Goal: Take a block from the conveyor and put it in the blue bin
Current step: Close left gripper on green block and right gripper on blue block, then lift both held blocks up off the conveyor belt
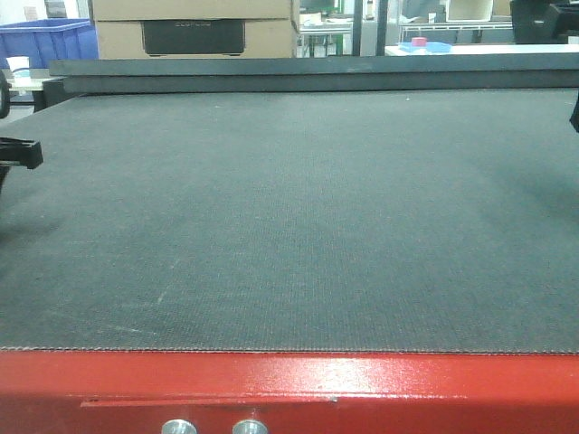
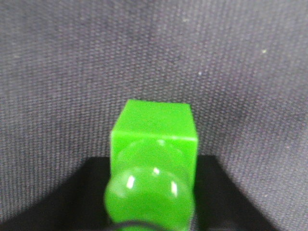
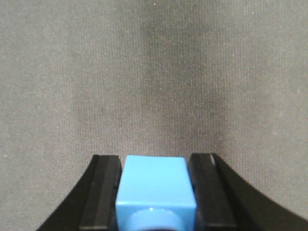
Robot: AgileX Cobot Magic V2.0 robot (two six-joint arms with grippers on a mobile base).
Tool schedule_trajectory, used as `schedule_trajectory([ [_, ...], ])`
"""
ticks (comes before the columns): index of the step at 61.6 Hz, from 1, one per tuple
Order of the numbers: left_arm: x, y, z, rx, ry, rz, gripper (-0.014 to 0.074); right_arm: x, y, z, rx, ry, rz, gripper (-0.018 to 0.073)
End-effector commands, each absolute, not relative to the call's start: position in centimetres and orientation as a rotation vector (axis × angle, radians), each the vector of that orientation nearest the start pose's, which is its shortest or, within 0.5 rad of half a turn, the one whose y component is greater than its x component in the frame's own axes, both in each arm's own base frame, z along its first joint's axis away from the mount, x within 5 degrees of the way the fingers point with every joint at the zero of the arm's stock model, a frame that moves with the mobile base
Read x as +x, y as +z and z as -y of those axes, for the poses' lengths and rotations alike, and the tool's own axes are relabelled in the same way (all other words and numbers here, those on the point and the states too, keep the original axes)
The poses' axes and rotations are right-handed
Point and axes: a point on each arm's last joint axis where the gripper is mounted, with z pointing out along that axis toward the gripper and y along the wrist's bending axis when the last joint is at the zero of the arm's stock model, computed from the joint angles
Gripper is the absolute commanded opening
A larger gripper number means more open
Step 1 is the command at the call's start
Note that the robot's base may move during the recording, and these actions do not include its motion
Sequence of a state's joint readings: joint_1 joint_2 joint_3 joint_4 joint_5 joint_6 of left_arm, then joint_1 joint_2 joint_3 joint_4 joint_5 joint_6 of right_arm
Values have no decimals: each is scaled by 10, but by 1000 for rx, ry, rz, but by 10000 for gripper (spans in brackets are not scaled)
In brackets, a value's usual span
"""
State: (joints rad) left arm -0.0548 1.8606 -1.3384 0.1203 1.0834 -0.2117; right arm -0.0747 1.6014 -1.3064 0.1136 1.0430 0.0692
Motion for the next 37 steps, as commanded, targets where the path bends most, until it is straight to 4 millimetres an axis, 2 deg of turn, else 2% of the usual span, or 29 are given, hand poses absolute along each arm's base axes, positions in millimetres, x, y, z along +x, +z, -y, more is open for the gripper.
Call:
schedule_trajectory([
  [1, 358, 219, 9, -180, 150, -3028, 55, 324, 293, 16, 258, 144, -2797, -162],
  [6, 356, 234, 7, -167, 170, -2976, -107, 322, 297, 16, 256, 144, -2783, -162],
  [21, 331, 305, 5, -44, 157, -2740, -111, 306, 330, 15, 136, 112, -2648, -162],
  [26, 321, 321, 7, 22, 121, -2653, -111, 300, 339, 15, 121, 102, -2585, -162],
  [37, 296, 346, 16, 83, -17, -2397, -111, 284, 335, 14, 107, 83, -2485, -162],
])
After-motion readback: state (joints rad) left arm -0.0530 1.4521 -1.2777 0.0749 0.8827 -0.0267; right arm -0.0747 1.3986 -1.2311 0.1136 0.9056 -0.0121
